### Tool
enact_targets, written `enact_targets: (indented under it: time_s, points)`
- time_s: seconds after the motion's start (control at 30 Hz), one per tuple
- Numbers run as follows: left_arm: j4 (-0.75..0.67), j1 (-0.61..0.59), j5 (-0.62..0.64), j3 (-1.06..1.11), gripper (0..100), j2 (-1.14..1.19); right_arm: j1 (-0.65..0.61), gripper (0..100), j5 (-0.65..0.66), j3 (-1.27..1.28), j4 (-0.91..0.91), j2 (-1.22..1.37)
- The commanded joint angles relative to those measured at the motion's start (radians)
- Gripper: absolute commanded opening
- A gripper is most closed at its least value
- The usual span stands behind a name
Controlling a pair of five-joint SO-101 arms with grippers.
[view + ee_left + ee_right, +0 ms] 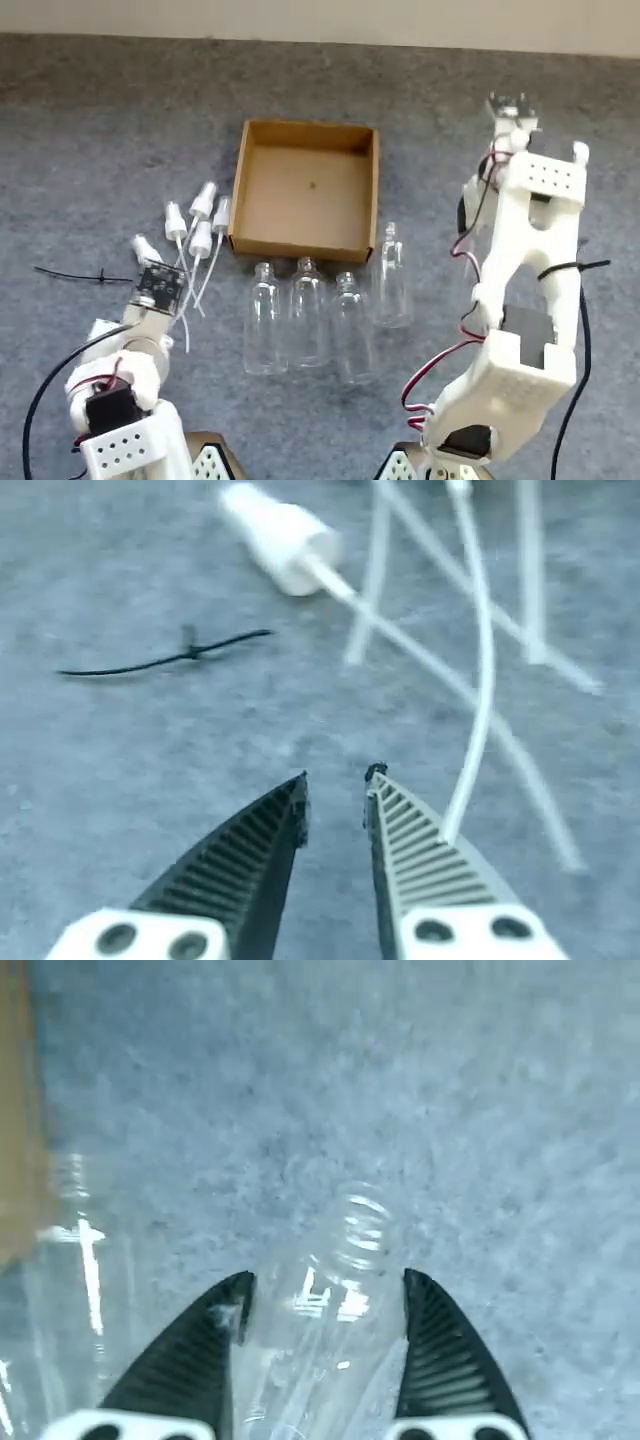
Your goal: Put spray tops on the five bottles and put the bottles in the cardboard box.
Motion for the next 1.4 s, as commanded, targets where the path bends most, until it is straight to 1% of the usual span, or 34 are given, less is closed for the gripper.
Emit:
enact_targets:
  time_s: [0.0, 0.07, 0.13, 0.27, 0.33, 0.4, 0.47, 0.53, 0.7, 0.73, 0.83, 0.93, 1.07, 1.2, 1.27, 1.37]
  points:
    - [-0.118, -0.065, -0.014, -0.013, 11, -0.002, -0.077, 4.1, 0.037, -0.199, 0.107, -0.016]
    - [-0.117, -0.071, -0.014, -0.074, 11, 0.002, -0.111, 3.9, 0.1, -0.234, 0.128, -0.015]
    - [-0.104, -0.071, -0.014, -0.15, 11, 0.004, -0.134, 1.5, 0.123, -0.22, 0.136, -0.015]
    - [0.012, -0.071, -0.014, -0.346, 11, 0.018, -0.131, 0.4, 0.181, -0.168, 0.104, -0.015]
    - [0.044, -0.071, -0.017, -0.455, 11, 0.087, -0.122, 0.4, 0.189, -0.12, 0.062, -0.015]
    - [0.055, -0.071, -0.026, -0.576, 12, 0.226, -0.117, 0.4, 0.19, -0.064, 0.015, -0.016]
    - [0.087, -0.068, -0.026, -0.719, 14, 0.426, -0.114, 0.4, 0.19, -0.013, -0.031, -0.016]
    - [0.157, -0.058, -0.026, -0.889, 15, 0.647, -0.113, 0.4, 0.19, 0.027, -0.071, -0.016]
    - [0.348, 0.039, -0.021, -1.322, 15, 1.159, -0.116, 0.4, 0.195, 0.081, -0.131, -0.015]
    - [0.374, 0.058, -0.014, -1.394, 15, 1.247, -0.114, 0.4, 0.213, 0.093, -0.142, -0.015]
    - [0.405, 0.101, 0.051, -1.587, 15, 1.488, -0.113, 0.4, 0.301, 0.148, -0.168, -0.015]
    - [0.413, 0.134, 0.126, -1.727, 15, 1.678, -0.088, 0.4, 0.311, 0.185, -0.191, -0.015]
    - [0.402, 0.199, 0.279, -1.844, 15, 1.867, -0.041, 0.4, 0.321, 0.189, -0.194, -0.015]
    - [0.324, 0.219, 0.399, -1.89, 15, 2.003, -0.018, 0.4, 0.322, 0.193, -0.194, -0.015]
    - [0.31, 0.203, 0.433, -1.886, 15, 2.051, -0.018, 0.4, 0.327, 0.193, -0.194, -0.012]
    - [0.299, 0.157, 0.497, -1.863, 15, 2.089, -0.018, 0.4, 0.379, 0.197, -0.196, -0.01]
